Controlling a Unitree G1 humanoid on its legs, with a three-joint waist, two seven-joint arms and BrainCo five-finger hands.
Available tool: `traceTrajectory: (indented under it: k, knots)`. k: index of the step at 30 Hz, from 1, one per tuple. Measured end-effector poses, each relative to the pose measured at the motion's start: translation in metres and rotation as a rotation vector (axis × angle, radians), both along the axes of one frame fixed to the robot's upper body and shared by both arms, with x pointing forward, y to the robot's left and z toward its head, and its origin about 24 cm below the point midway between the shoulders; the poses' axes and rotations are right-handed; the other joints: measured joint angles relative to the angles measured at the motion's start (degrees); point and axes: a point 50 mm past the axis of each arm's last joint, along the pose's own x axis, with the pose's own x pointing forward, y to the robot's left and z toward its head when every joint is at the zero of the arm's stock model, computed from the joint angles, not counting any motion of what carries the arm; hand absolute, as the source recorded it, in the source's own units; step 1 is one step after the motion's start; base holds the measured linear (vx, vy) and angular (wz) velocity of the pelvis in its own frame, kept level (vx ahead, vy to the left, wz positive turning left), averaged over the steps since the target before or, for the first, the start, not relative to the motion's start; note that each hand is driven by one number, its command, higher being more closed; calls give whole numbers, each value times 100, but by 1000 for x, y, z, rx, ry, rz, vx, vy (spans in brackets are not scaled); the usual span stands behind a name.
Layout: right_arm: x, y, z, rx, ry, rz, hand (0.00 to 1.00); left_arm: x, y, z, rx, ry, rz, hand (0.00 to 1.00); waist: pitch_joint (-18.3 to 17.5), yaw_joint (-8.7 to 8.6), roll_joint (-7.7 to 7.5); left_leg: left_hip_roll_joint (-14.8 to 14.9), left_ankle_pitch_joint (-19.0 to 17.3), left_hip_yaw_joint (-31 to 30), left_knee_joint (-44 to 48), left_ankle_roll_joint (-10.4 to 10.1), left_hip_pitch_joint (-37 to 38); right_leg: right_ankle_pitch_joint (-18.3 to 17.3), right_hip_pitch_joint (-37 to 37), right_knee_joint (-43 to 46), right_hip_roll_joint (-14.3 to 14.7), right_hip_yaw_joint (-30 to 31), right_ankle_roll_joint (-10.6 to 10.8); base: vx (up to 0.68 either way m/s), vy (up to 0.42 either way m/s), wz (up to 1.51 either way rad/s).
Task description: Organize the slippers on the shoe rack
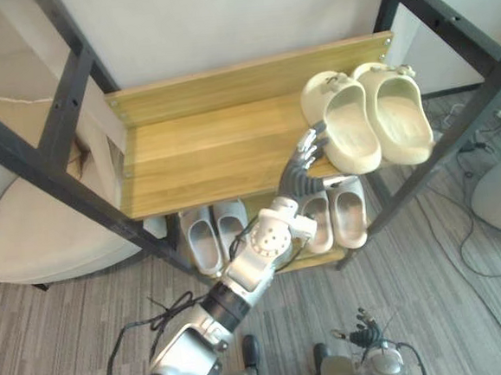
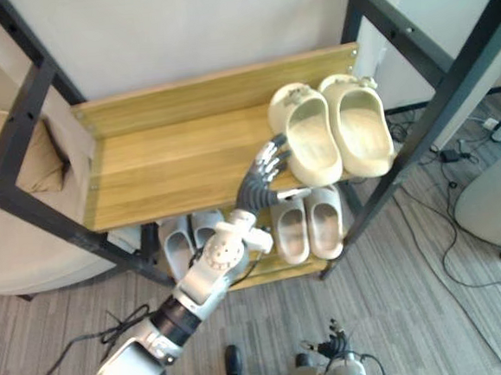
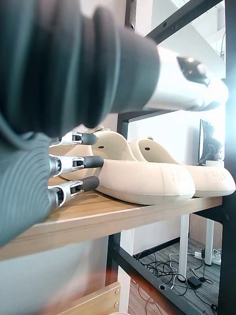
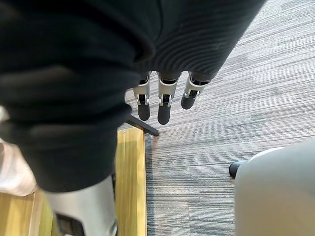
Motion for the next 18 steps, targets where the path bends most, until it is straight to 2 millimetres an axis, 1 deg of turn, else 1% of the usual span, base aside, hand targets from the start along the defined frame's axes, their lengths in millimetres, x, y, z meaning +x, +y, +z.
traceTrajectory:
  k: [6, 12, 14, 18]
  knots:
    - [-1, -1, 3, -4, -18, -3, 0, 3, -1, 6, -1, -20, 10, 0, 0, 3, 0, -11, 1, 48, 0, 1, -18, 1, -53, 27, -11, 46, 2, -1, -3, -5]
    - [-1, -2, 3, -4, -15, -4, 0, 11, 8, 10, 8, -31, 39, 0, -1, -13, 2, -12, 2, 44, 1, 2, -15, 2, -50, 26, -11, 43, 2, 0, 0, 0]
    - [-1, -1, 3, -3, -15, -5, 0, 15, 14, 13, 2, -36, 53, 0, -4, -26, 6, -14, 4, 33, 1, 3, -15, 2, -44, 23, -12, 33, 2, 0, 0, 0]
    - [0, -2, 2, -2, -15, -6, 0, 23, 35, 19, -17, -50, 106, 0, -13, -52, 21, -21, 16, -101, 1, -3, 4, 0, 43, -9, -17, -72, 1, 17, -19, 12]
